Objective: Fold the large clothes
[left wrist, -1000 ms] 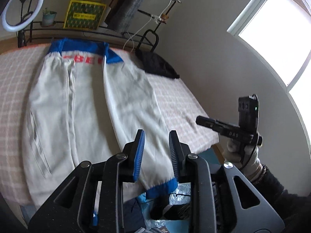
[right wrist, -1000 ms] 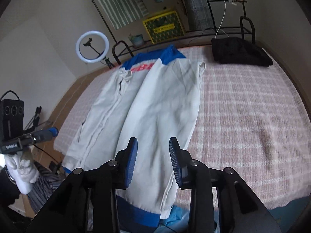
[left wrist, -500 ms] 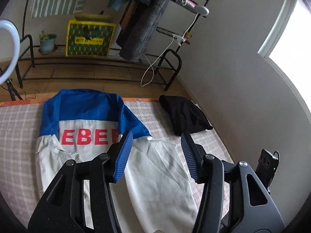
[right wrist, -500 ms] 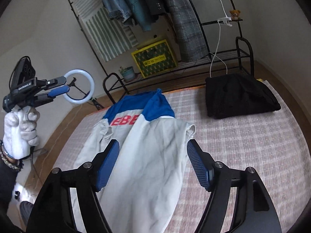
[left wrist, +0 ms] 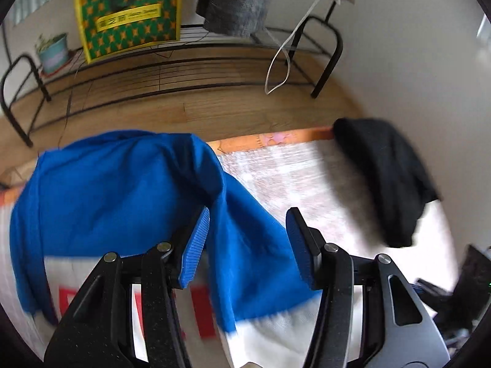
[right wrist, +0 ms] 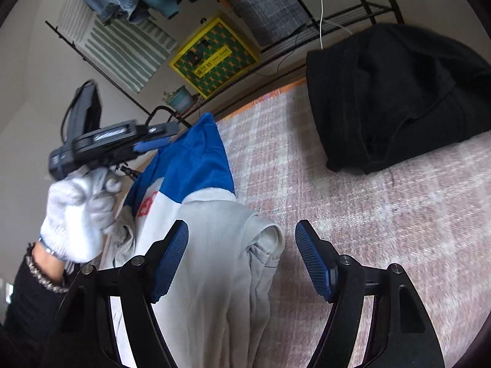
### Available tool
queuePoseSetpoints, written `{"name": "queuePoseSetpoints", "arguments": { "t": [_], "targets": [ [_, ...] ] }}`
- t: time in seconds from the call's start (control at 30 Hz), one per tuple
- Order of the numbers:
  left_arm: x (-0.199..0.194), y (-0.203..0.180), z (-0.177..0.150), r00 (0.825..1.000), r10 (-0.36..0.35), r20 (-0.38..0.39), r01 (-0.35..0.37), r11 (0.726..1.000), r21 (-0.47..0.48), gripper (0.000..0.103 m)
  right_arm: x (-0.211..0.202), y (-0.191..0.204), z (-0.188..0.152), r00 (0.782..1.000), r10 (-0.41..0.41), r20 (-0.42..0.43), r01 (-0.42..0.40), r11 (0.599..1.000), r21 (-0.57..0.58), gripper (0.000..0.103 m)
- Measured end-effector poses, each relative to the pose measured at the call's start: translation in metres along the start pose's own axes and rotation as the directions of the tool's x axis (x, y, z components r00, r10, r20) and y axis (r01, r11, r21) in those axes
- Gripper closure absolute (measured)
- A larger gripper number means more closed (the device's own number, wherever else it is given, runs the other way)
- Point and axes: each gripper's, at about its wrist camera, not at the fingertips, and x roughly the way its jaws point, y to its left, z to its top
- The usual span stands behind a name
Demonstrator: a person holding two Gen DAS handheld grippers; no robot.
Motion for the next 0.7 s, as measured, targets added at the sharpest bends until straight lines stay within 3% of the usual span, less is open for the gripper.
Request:
{"name": "queuePoseSetpoints", "arguments": {
  "t": [0.07,0.13,0.17,0.23,0.3,0.4,0.5,0.6,0.7],
  "targets": [
    [0.016,0.002,0.007,0.999,0.042,-0.008,-0.042,0.999,0.027,0.050,0.007,-0.003,-0.002,1.000,0.010,-0.023,-0.010,1.000,-0.009,0.031],
    [0.025,0.011,0.012,0.999,0.051,0.003,-0.051,0.999,0.020,0.071,0.012,-0.003,-0.004,0.999,0.017,-0.036,-0.018,1.000,-0.024,0.033],
    [0.025,0.016,0.013,0.999,0.045,0.010,-0.045,0.999,0.001,0.094,0.015,-0.002,-0.006,0.999,0.019,-0.041,-0.020,0.999,-0.032,0.049],
    [0.021,0.033,0.017,0.999,-0.001,0.051,0.004,0.998,-0.063,0.098,0.021,0.001,-0.007,0.998,0.018,-0.066,-0.022,0.998,-0.055,0.079],
    [0.013,0.051,0.017,0.995,-0.038,0.090,0.048,0.992,-0.116,0.103,0.020,0.009,-0.009,0.999,-0.001,-0.051,-0.004,0.995,-0.098,0.091],
    [0.004,0.076,0.016,0.973,-0.173,0.153,0.204,0.953,-0.225,0.103,0.010,0.026,-0.013,0.999,-0.037,0.004,0.037,0.981,-0.193,0.095],
    [0.001,0.080,0.017,0.958,-0.199,0.208,0.247,0.940,-0.236,0.103,0.000,0.034,-0.016,0.995,-0.070,0.065,0.084,0.969,-0.231,0.096],
    [0.012,0.073,0.022,0.967,-0.119,0.225,0.169,0.961,-0.218,0.103,-0.001,0.034,-0.020,0.988,-0.122,0.099,0.143,0.959,-0.245,0.097],
    [0.034,0.072,0.022,0.979,-0.056,0.198,0.104,0.965,-0.240,0.103,0.006,0.031,-0.020,0.982,-0.164,0.093,0.181,0.956,-0.232,0.097]
  ]
}}
